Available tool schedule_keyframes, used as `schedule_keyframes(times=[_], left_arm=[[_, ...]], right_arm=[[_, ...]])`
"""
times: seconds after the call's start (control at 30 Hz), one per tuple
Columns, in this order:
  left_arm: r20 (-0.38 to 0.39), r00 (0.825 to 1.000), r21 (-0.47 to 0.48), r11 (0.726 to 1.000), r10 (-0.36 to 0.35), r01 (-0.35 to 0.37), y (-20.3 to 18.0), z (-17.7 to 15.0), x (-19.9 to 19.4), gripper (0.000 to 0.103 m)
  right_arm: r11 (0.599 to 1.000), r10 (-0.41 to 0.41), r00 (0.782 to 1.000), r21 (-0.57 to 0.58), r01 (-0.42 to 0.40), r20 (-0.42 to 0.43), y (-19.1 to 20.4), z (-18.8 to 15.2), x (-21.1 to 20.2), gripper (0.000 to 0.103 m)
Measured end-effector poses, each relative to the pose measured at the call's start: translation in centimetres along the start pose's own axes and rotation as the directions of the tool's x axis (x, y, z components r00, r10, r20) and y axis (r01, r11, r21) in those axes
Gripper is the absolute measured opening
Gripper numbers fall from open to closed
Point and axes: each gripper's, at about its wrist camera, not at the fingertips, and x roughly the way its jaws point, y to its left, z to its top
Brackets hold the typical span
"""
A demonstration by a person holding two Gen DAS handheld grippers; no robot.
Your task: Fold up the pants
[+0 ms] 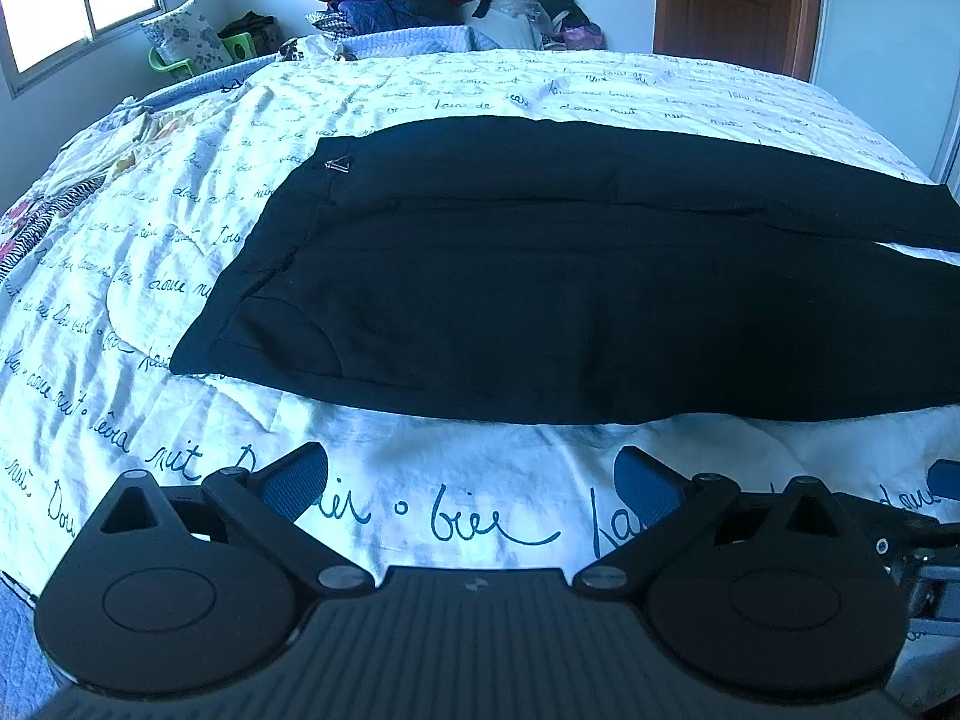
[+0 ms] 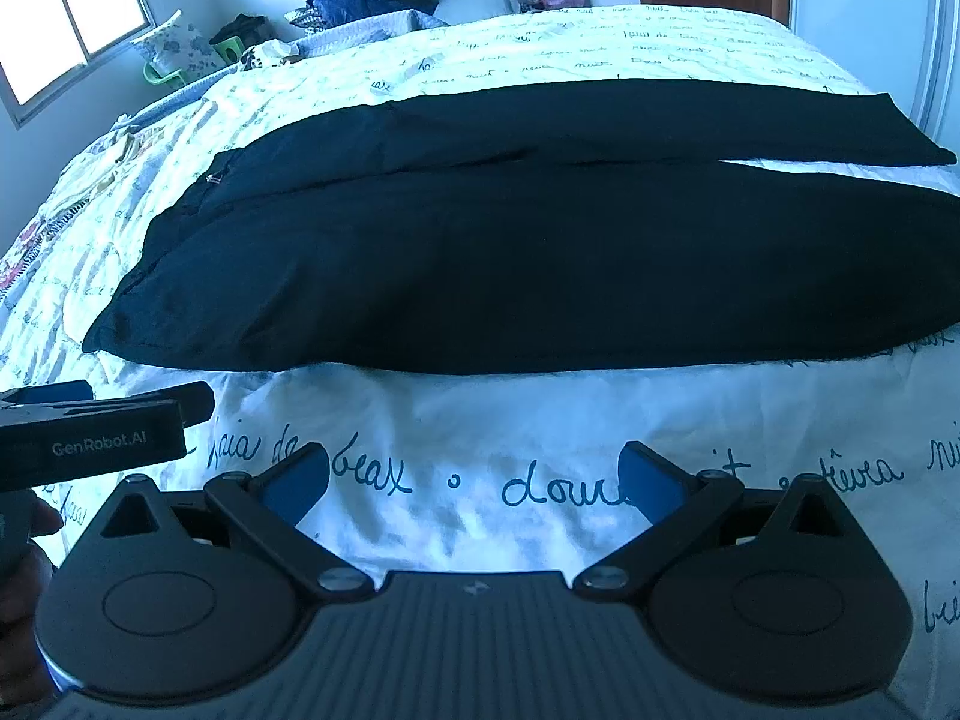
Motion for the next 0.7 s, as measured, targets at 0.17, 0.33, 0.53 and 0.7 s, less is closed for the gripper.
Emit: schedule_keyframes(times=[0.17, 0.33, 0.53, 0.7], left_arm=[[-0.003, 1.0, 0.003, 1.0, -0.001, 0.001, 0.0, 0.0, 0.2, 0.102], [0.057, 0.998, -0.024, 1.0, 0.017, -0.016, 1.3, 1.1, -0.1, 0.102], [0.107, 0.992, -0.124, 0.991, 0.065, -0.052, 4.5, 4.5, 0.8, 0.102], [0.113, 0.992, -0.194, 0.98, 0.062, -0.04, 7.4, 7.6, 2.3, 0.1]], right_arm=[[1.0, 0.003, 1.0, -0.006, -0.003, -0.001, -0.1, 0.3, 0.1, 0.103], [0.992, 0.109, 0.991, -0.071, -0.104, 0.072, -0.3, 3.5, -0.7, 0.103], [0.899, 0.304, 0.899, -0.408, -0.161, 0.314, 1.0, 10.1, -0.2, 0.103], [0.823, 0.392, 0.902, -0.508, -0.255, 0.182, 2.5, 17.6, 6.7, 0.103]])
